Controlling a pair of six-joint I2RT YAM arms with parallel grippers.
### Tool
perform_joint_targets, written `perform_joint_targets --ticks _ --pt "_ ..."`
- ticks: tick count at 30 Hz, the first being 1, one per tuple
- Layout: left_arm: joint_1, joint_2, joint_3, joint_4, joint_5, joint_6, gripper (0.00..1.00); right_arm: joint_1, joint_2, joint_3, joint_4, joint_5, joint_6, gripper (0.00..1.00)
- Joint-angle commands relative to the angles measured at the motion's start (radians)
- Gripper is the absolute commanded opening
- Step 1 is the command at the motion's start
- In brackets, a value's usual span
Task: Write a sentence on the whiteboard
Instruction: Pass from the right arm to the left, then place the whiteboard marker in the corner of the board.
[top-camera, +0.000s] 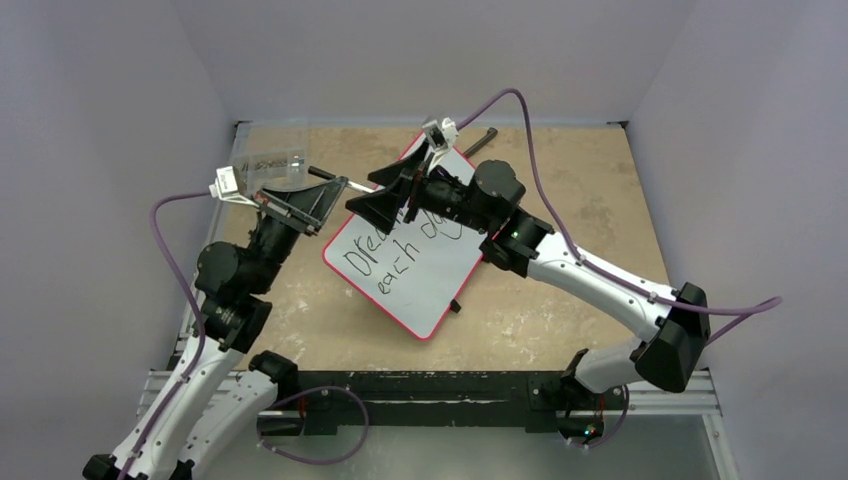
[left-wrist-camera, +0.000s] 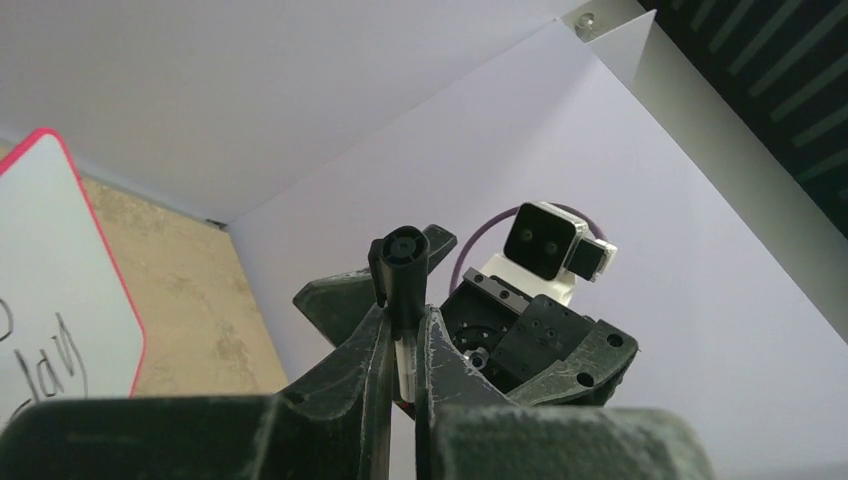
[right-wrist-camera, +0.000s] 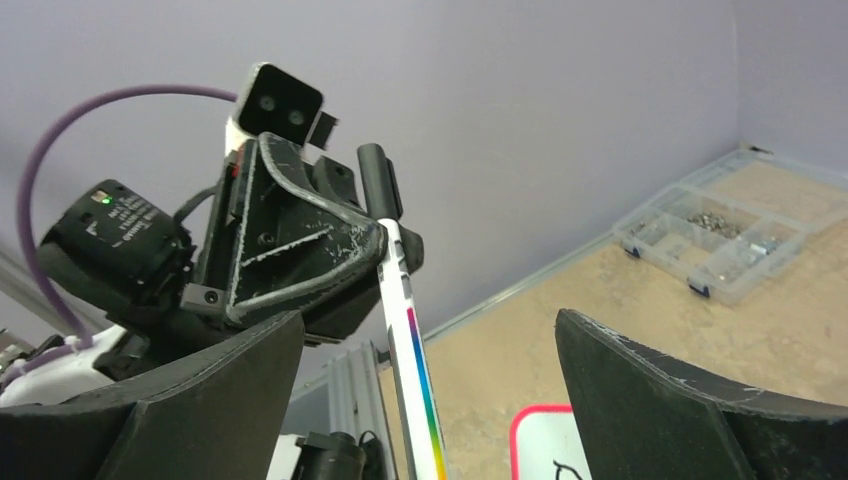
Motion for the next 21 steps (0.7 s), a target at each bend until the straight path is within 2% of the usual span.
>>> perform_joint_targets --ticks 1,5,10,17,21 --pt "-0.001 -0.043 0.069 -0.172 -0.091 0.096 0.0 0.003 -0.07 -0.001 -0.067 0.061 -0.053 0.99" --pt "0.0 -0.067 0.159 -0.398 -0.179 0.203 0.0 0.003 -0.118 -0.024 -0.127 0.11 -0.087 0.99" --pt "0.003 -0.058 0.346 -0.777 -0.38 0.31 0.0 0.004 -0.178 -0.055 -0.212 0.184 -0.118 0.99" --pt "0.012 0.007 0.54 -1.189 -0.469 0.446 0.0 0.003 -0.233 -0.094 -0.292 0.238 -0.136 0.99" --pt "0.014 0.019 0.589 -1.348 -0.516 0.52 0.0 0.004 -0.247 -0.115 -0.32 0.252 -0.139 0.99"
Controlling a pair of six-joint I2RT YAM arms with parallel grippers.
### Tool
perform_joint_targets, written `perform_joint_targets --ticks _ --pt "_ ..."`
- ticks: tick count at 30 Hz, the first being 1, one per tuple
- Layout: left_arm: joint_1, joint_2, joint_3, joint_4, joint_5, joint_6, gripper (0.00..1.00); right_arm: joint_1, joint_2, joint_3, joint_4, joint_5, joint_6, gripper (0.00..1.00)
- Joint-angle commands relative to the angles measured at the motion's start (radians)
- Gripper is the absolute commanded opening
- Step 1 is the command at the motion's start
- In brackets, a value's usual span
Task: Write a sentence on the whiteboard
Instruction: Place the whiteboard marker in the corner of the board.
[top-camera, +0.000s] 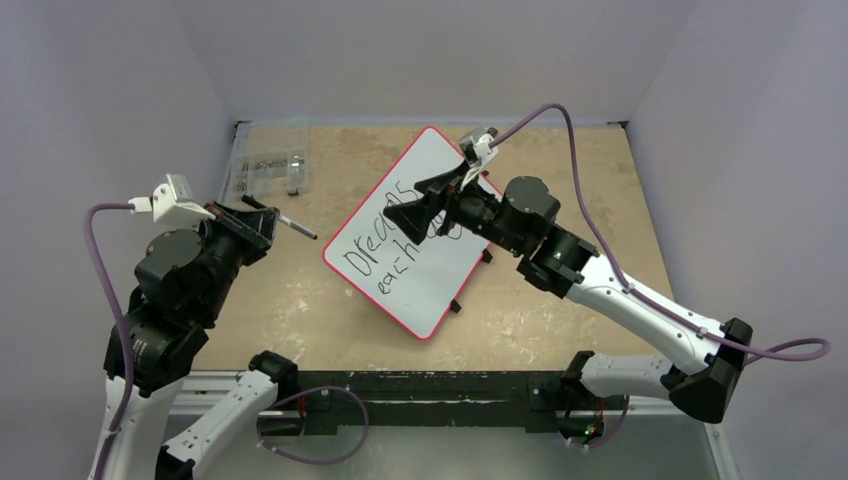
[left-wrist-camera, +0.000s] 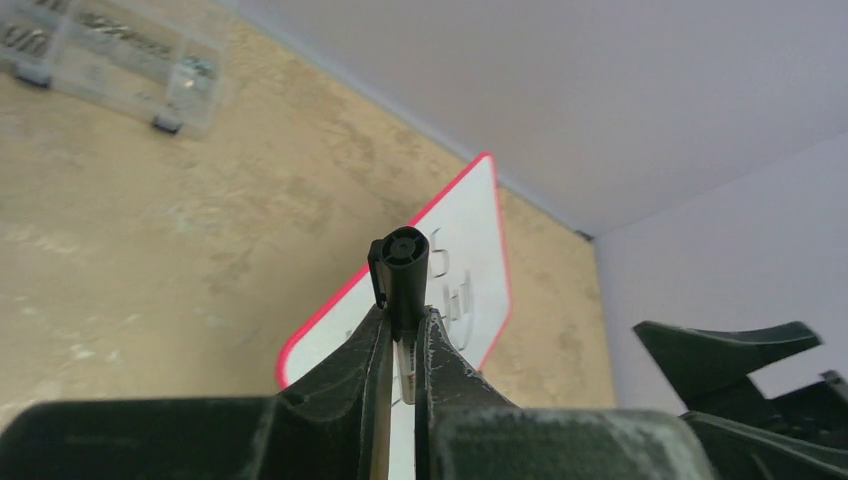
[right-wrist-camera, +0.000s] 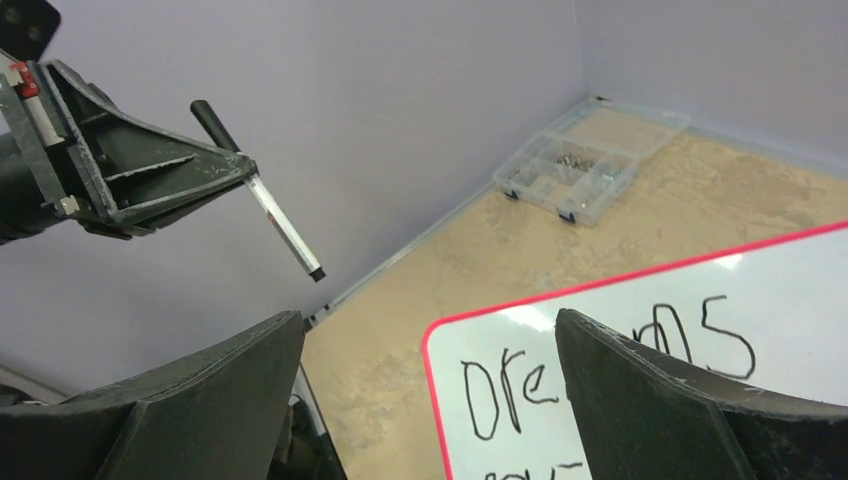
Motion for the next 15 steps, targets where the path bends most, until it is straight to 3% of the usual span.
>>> perform_joint_targets --ticks 1,7,15 --pt "0.006 0.023 0.049 -0.301 -0.107 0.143 0.0 0.003 -0.027 -0.023 -0.054 0.044 -0.027 0.99" --pt "0.033 0.065 -0.005 -0.409 -0.12 0.2 0.0 0.003 -0.039 -0.045 -0.078 0.049 -0.031 0.99" --pt "0.145 0.176 -0.211 -0.324 0.105 0.249 0.0 0.003 -0.065 -0.07 -0.12 0.051 -0.028 0.99"
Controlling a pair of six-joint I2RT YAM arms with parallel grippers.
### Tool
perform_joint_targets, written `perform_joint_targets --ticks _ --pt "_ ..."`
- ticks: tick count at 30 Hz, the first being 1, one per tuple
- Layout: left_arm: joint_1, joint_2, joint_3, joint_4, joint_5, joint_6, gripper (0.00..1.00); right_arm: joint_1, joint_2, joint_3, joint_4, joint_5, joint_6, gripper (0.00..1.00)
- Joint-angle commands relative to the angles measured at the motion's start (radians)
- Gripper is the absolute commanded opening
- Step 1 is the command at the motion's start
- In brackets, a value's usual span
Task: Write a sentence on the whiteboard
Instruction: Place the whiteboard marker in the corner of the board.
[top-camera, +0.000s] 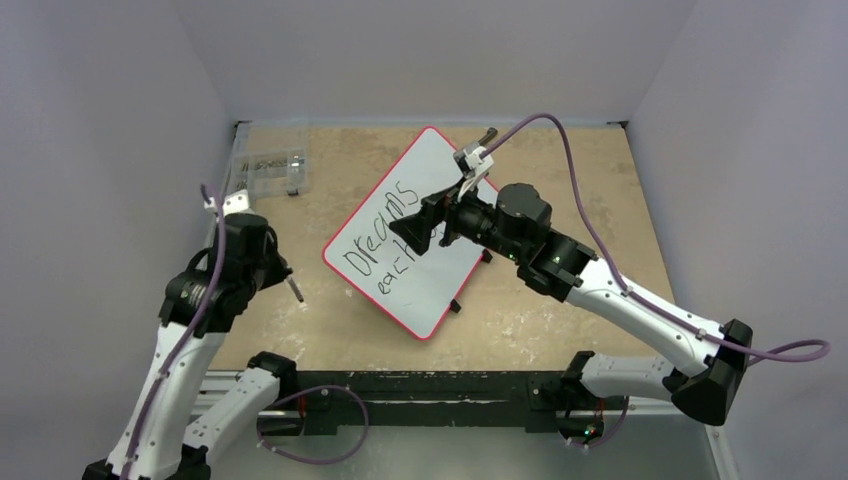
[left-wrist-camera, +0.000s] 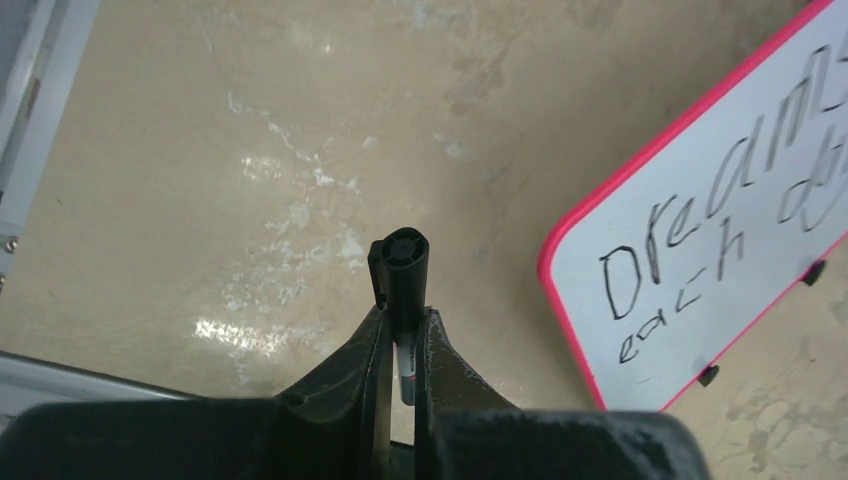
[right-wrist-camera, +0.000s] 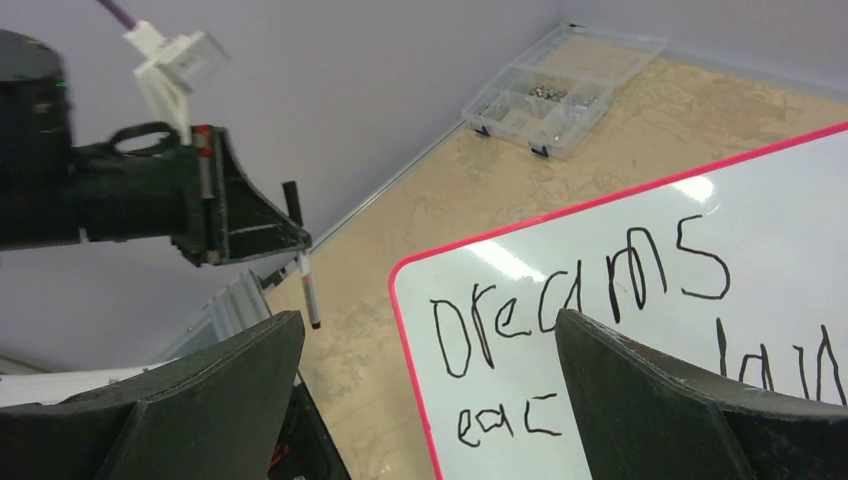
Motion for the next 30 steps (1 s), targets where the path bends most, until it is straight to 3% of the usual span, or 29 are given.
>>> perform_joint_targets --ticks 1,10,14,23,30 --pt "0.05 0.082 -0.095 0.049 0.132 0.052 0.0 0.003 -0.058 -0.02 -0.03 0.028 -0.014 0.99" --pt "0.093 0.24 -0.259 0.194 0.182 0.01 0.0 0.003 -0.134 -0.052 -0.096 0.073 -0.029 0.99" --pt "0.103 0.307 -0.272 0.252 0.27 -0.003 0.0 0.003 -0.179 -0.078 -0.109 0.113 -0.032 0.99" --pt "0.103 0.396 -0.365 0.366 0.156 -0.102 0.0 0.004 -0.234 -0.123 -0.115 0.144 -0.033 0.99" --pt "0.104 0.519 -0.419 0.467 0.154 -0.104 0.0 0.003 -0.25 -0.137 -0.125 0.16 -0.044 0.99"
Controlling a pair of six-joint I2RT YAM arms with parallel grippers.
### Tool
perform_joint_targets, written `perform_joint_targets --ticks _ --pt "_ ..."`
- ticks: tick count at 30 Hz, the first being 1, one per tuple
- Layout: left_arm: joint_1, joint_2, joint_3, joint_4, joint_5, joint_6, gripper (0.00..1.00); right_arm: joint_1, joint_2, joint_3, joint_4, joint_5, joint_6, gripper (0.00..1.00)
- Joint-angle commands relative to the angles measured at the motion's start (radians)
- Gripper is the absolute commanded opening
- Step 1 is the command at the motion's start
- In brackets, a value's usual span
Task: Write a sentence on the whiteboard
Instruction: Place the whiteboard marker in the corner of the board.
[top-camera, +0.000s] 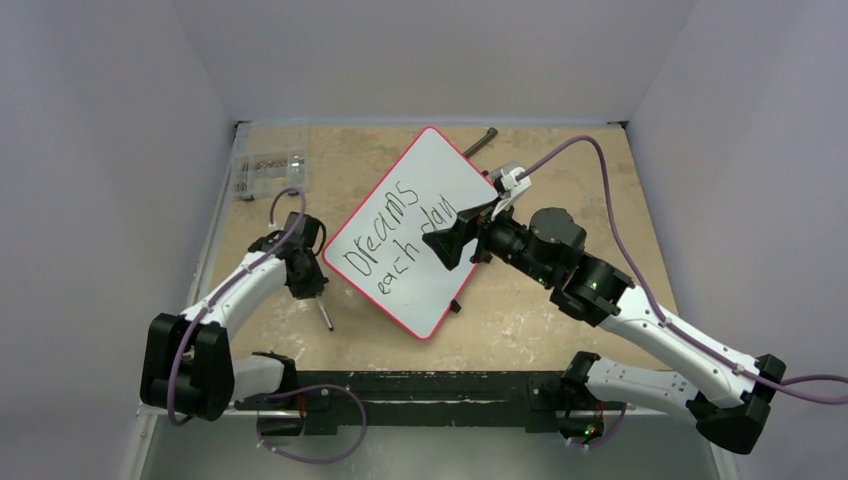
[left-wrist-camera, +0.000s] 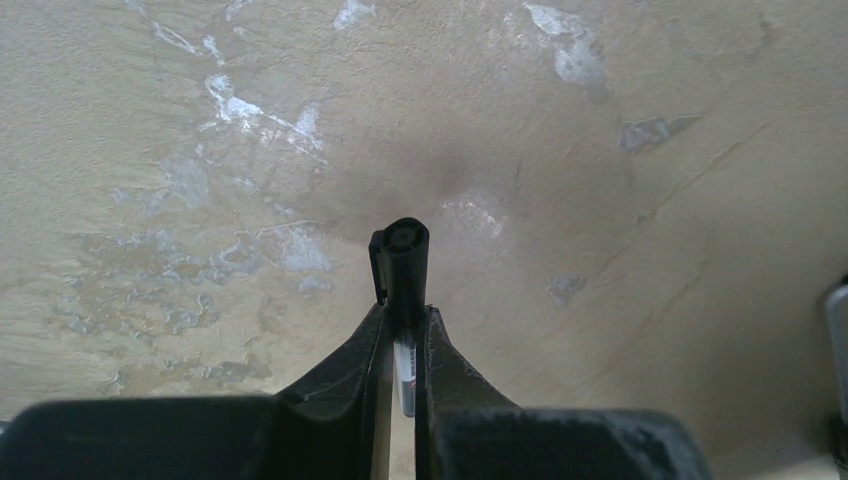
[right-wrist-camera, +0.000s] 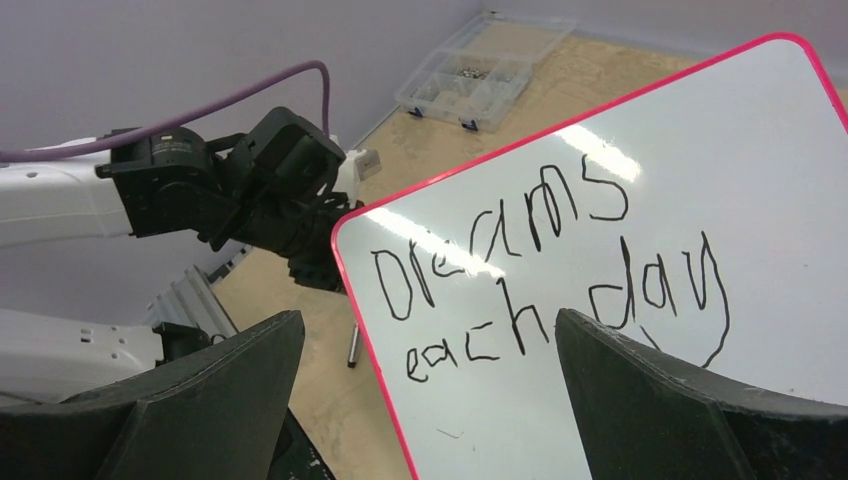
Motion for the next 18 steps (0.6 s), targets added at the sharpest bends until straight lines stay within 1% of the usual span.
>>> perform_joint_targets --ticks 1,4,6,7,8,11,14,18 --pt "0.009 0.043 -0.02 0.104 -0.032 -0.019 0.0 0.003 -0.033 -0.013 -0.001 0.03 -0.025 0.99" --pt "0.007 0.059 -0.024 0.116 -0.034 -0.017 0.0 0.003 -0.035 -0.019 0.001 0.033 -0.025 0.99" --pt "0.009 0.056 -0.025 0.122 -0.032 -0.01 0.04 0.004 -0.032 -0.019 0.002 0.033 -0.024 0.99" --pt "0.009 0.05 -0.029 0.129 -0.028 -0.006 0.09 0.004 -0.031 -0.019 0.003 0.032 -0.025 0.99" --pt "0.009 0.041 -0.037 0.136 -0.025 -0.003 0.17 0.003 -0.029 -0.019 0.005 0.032 -0.025 0.99" --pt "0.008 -0.005 -0.062 0.151 -0.023 -0.002 0.36 0.003 -0.023 -0.018 0.009 0.029 -0.025 0.99" --pt "0.009 -0.054 -0.065 0.134 -0.036 -0.005 0.48 0.003 -0.018 -0.014 0.011 0.026 -0.025 0.99" --pt "0.009 -0.127 -0.035 0.066 -0.045 -0.011 0.58 0.003 -0.013 -0.013 0.01 0.026 -0.025 0.99"
